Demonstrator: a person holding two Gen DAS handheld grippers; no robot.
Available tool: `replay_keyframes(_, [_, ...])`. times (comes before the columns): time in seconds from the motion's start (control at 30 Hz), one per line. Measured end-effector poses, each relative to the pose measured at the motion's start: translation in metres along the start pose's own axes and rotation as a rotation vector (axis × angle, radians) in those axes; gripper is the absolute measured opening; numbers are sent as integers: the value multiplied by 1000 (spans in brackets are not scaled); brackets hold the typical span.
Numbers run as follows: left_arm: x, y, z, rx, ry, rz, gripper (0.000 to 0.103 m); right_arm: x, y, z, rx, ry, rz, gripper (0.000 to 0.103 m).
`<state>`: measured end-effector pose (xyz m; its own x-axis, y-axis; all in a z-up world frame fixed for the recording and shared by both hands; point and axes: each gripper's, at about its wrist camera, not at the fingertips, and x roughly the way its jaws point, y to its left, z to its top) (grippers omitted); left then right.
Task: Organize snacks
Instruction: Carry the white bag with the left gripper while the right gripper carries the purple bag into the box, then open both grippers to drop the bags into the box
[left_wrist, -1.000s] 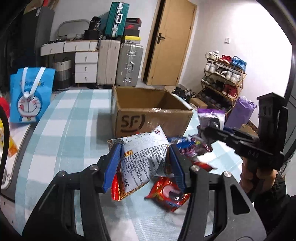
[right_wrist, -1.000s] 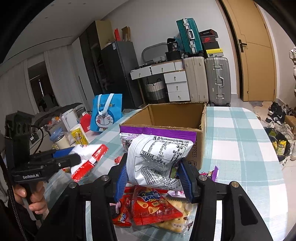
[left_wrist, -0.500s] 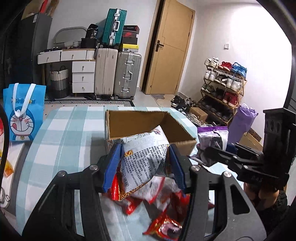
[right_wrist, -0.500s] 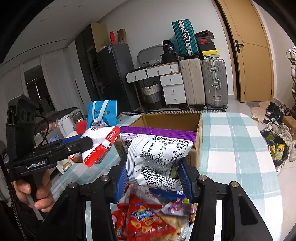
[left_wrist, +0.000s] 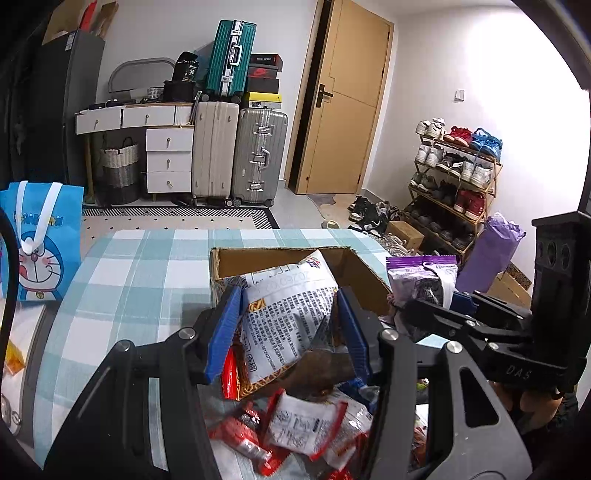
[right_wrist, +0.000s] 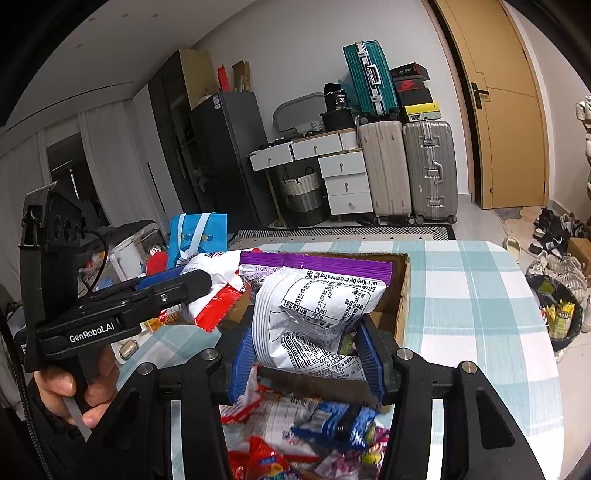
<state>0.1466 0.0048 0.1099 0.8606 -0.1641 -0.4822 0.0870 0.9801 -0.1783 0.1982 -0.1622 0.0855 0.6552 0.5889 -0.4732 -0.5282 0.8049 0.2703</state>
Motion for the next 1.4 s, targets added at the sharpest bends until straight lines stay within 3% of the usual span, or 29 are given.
replay_keyframes(0.27, [43,4,12,10,25,10,51,19,-13,13,5,12,-20,51])
replay_keyframes(0.67, [92,9,3,10,64,40,51,50,-23,17,1,51,-25,51])
replay_keyframes(1.07, [113,-1,-4,68,84,56,51,67,-34,12,16,89,-38,51])
replay_keyframes(1.13, [107,-4,-5,87,77,72,55,66,-35,11,15,88,-36,53])
replay_keyframes(1.17, [105,-6,-5,95,78,76,63,65,-35,11,8,84,-47,54])
replay_keyframes(1.2, [102,-7,-4,98,77,77,74,63,-33,11,0,81,-52,56])
replay_keyframes(1.27, [93,-9,-5,101,57,78,82,56,-32,11,-13,68,-62,62])
replay_keyframes(1.4, [72,-4,-10,85,74,73,89,35,-34,11,-7,29,-89,98])
